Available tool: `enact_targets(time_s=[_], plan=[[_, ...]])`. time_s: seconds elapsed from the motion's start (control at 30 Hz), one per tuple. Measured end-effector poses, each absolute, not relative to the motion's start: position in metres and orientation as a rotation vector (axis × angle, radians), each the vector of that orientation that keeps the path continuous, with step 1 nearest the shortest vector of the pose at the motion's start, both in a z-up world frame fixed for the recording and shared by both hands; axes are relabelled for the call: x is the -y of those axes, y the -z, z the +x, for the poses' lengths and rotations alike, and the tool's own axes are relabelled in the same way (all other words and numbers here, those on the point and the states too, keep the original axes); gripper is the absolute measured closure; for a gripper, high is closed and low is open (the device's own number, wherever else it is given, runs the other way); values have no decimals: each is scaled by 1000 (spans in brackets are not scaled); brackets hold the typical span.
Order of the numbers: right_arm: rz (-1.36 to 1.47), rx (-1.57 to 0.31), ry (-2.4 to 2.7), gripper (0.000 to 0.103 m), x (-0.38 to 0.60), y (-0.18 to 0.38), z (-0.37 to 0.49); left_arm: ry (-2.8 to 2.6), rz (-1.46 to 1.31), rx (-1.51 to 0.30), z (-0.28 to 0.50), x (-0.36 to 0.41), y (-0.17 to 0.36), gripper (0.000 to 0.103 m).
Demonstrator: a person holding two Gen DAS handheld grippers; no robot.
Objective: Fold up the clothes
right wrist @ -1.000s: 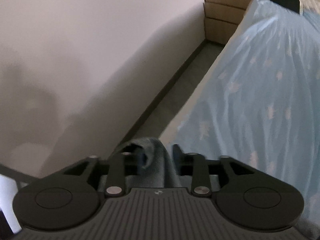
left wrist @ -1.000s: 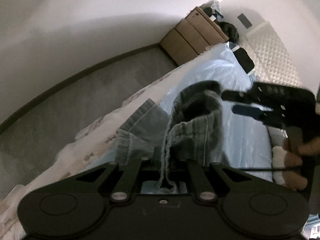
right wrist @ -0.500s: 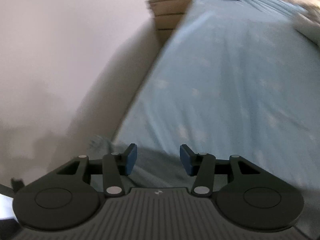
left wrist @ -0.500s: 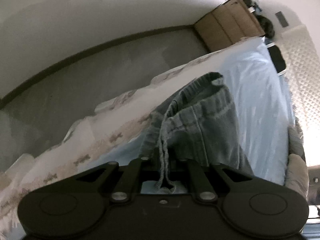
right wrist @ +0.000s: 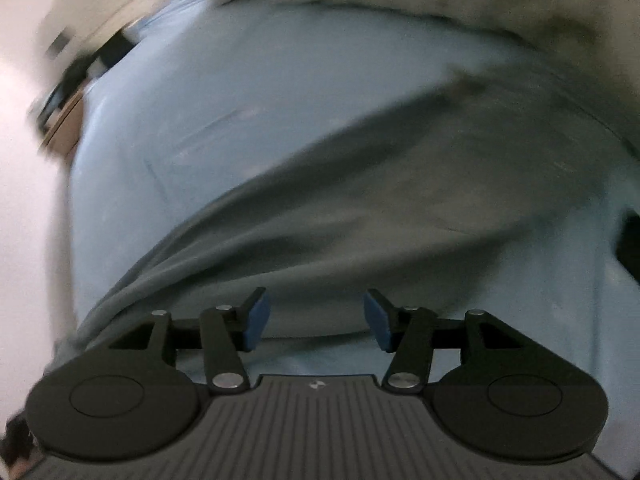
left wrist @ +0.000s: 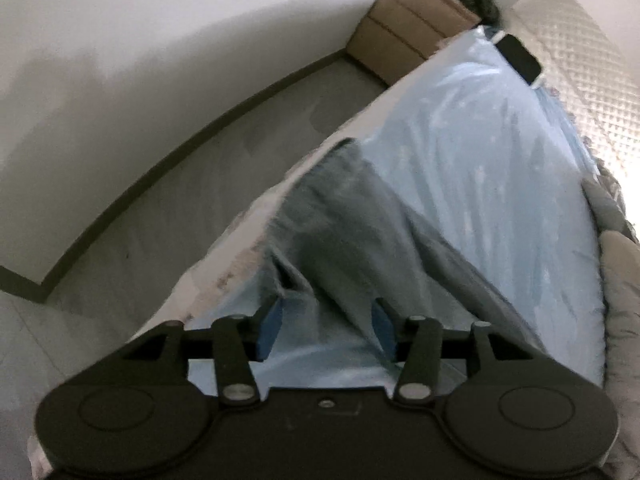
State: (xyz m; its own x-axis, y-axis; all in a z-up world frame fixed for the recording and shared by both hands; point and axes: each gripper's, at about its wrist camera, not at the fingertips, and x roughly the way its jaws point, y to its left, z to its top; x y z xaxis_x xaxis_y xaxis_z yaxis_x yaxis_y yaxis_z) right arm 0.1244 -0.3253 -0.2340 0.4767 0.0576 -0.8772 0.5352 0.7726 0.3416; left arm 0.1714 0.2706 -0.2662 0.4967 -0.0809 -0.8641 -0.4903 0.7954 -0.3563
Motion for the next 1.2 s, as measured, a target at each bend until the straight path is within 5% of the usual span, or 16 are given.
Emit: enact_targets(time_s=[0.27,0.63,0.67,0.8,1.2], plan=[[856,-994,476,46,412,267,71,-171,-782,-975,203,-177,241,53],[846,-979,533,43,431,257,27,-261,-920,-1177,304,-125,335,51],[849,-978,547,43,431,258,23,-279,-926,-1187,308,-125,342,54],[872,-971,600,43,429,260,5,-307,-937,-1151,323,-132,346,95],[904,-952,640,43,421,258,-7,-236,-820,-1150,369,-116,338,96]])
